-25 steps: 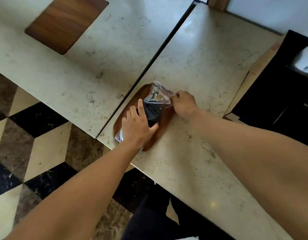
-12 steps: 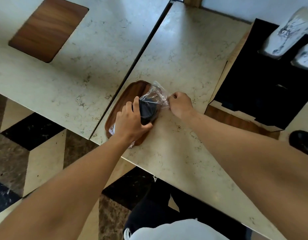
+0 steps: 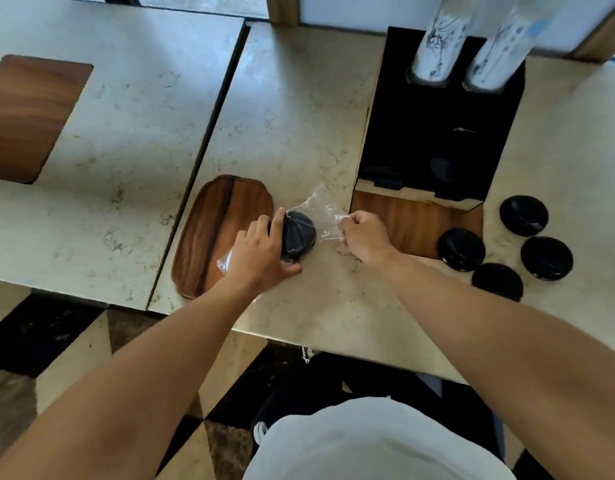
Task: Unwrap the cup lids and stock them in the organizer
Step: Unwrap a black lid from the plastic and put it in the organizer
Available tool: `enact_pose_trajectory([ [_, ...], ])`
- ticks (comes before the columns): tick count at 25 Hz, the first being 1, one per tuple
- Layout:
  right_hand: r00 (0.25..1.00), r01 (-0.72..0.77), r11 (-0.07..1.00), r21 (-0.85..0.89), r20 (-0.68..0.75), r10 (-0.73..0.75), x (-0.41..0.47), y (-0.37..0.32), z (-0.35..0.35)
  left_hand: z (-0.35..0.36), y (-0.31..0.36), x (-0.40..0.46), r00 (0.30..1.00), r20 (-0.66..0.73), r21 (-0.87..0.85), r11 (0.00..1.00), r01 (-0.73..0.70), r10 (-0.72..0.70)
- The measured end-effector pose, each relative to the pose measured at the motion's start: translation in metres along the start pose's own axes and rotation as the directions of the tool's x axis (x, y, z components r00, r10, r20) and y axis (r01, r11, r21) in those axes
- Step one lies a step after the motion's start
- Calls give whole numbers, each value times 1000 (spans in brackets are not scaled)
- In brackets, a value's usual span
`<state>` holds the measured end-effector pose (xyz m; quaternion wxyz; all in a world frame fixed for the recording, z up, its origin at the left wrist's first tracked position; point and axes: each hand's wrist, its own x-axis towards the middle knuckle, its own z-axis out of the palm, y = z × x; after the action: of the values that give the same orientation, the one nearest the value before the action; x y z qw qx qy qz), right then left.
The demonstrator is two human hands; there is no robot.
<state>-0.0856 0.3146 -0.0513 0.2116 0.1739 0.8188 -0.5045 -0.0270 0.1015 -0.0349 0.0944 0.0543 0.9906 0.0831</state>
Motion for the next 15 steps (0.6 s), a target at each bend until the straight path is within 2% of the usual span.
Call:
enact_pose_trajectory([
  [8, 980, -125, 989, 76, -145, 135, -40, 58, -42, 20, 42, 0, 971, 65, -10, 973, -229, 229],
  [15, 965, -233, 969, 83, -104, 241, -70, 103, -43, 40, 50, -17, 931, 160, 58, 938, -341, 328],
])
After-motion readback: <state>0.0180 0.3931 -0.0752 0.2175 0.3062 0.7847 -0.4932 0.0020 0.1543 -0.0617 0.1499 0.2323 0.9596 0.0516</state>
